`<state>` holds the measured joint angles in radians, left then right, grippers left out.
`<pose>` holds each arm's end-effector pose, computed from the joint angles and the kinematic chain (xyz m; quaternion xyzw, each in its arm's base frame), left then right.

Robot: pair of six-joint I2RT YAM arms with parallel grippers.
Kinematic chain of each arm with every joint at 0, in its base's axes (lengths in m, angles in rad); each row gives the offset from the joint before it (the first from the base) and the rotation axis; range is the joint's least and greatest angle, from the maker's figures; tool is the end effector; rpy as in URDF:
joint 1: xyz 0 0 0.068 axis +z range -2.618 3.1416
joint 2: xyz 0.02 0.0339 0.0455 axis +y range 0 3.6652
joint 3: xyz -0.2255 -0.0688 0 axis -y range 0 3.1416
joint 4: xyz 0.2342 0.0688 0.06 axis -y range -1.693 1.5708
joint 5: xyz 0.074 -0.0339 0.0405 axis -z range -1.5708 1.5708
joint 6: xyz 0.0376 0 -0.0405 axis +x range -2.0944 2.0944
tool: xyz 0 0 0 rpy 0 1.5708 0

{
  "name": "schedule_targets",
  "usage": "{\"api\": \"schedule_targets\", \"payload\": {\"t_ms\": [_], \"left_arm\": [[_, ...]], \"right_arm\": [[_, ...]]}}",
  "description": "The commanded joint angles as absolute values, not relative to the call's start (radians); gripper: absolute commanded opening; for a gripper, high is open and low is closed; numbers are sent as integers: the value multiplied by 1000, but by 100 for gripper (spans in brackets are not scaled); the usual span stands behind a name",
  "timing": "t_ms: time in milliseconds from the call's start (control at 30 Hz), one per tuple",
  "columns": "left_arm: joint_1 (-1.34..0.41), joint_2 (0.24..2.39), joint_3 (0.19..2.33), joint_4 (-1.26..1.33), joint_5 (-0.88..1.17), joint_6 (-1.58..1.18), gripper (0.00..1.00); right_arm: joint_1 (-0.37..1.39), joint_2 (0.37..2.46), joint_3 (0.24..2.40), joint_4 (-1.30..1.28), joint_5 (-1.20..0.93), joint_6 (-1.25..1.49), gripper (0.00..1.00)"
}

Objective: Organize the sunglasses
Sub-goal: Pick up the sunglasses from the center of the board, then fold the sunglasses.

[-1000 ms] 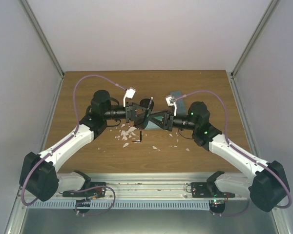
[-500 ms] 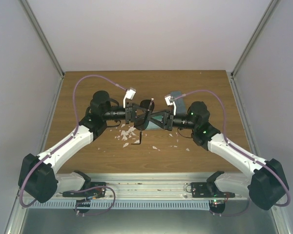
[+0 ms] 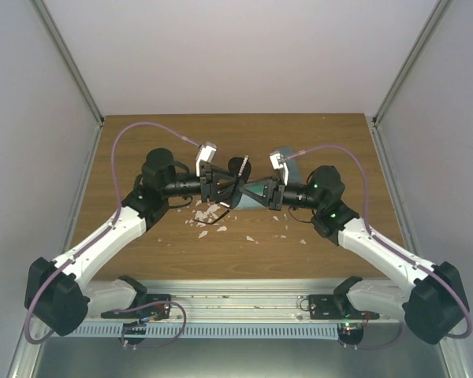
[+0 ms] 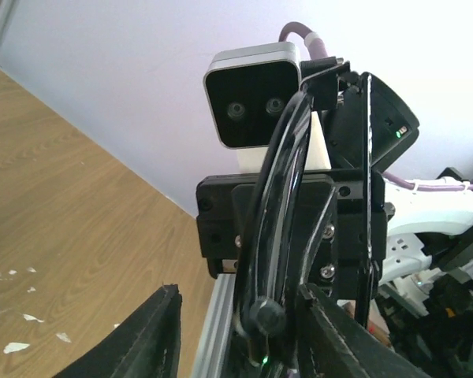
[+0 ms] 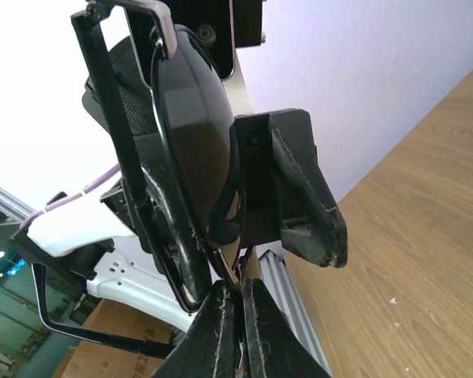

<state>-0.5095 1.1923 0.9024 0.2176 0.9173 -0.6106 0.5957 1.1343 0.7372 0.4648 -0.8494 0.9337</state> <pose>0.2254 -0.1601 0.3066 0.2680 0.6709 -0.5991 0.3452 0.2014 0.1706 0.2893 -0.1921 0.6639 0.6639 0.2856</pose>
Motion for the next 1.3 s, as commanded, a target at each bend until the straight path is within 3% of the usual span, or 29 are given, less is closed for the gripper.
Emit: {"api": "schedule_targets", "payload": {"t_ms": [0,233,400,467,867,1000,1267], "left_arm": [[-509,1134,934,165,851,-544,43],[-480,1064,938,71,747,-498,49],[-477,940,872,28,393,-502,42],[-478,890,824,54,349,-498,39],[-503,883,764,314,862,-507,17],[-512,925,803,344,890,-525,12],[-514,1024,866,333,853,-539,12]], "right_arm": [[596,1082,741,505,-820,968,1],[572,1041,752,516,-787,1018,1],[553,1026,787,460,-722,1004,0],[539,1031,822,414,-697,986,1],[520,1144,927,358,-737,1048,1],[519,1166,935,359,-791,1050,0],[525,1167,928,377,-920,1031,1]]}}
